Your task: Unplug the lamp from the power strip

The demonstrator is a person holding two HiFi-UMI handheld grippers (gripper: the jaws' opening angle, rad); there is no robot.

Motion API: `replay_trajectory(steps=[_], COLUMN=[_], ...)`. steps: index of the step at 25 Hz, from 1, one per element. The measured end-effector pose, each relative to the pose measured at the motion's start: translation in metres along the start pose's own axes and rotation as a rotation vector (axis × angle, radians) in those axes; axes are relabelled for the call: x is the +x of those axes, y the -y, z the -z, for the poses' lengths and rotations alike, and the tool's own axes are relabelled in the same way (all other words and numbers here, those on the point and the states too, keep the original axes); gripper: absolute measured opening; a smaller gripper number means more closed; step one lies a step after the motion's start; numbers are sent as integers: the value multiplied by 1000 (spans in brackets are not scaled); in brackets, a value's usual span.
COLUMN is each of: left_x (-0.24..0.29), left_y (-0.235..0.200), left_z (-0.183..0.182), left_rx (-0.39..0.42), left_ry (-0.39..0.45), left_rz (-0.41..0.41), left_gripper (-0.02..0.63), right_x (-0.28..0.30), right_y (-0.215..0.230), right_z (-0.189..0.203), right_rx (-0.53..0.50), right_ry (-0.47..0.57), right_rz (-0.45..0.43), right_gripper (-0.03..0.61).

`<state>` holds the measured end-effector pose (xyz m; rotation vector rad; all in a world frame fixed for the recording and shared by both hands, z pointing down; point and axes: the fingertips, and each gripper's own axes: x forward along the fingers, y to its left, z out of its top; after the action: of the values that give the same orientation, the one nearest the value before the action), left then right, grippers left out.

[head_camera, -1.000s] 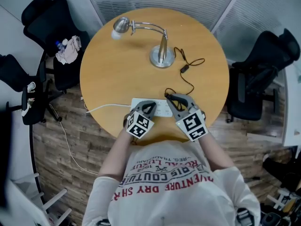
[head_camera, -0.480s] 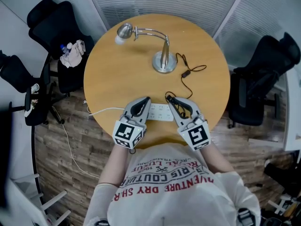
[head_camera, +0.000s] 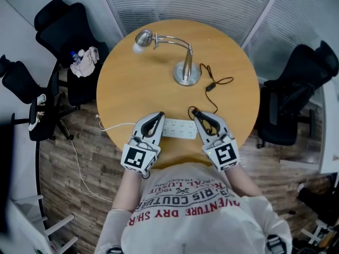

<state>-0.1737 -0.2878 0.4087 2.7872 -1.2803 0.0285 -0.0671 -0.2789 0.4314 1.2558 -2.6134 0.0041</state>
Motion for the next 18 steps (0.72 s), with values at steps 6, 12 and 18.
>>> replay_trajectory(steps=[6, 12, 18], left_x=[6, 8, 9], left_y=[9, 14, 17], left_z=[6, 7, 8], left_rx=[15, 18, 35], left_ry=[-32, -37, -51], left_rz=[19, 24, 26], left_gripper=[28, 28, 28], right_x=[-1, -3, -4], right_y=[4, 5, 4], right_z=[1, 7, 7], right_rx=[19, 28, 31], right_ry=[3, -20, -20], right_rz=[12, 21, 23], right_gripper=[72, 72, 72])
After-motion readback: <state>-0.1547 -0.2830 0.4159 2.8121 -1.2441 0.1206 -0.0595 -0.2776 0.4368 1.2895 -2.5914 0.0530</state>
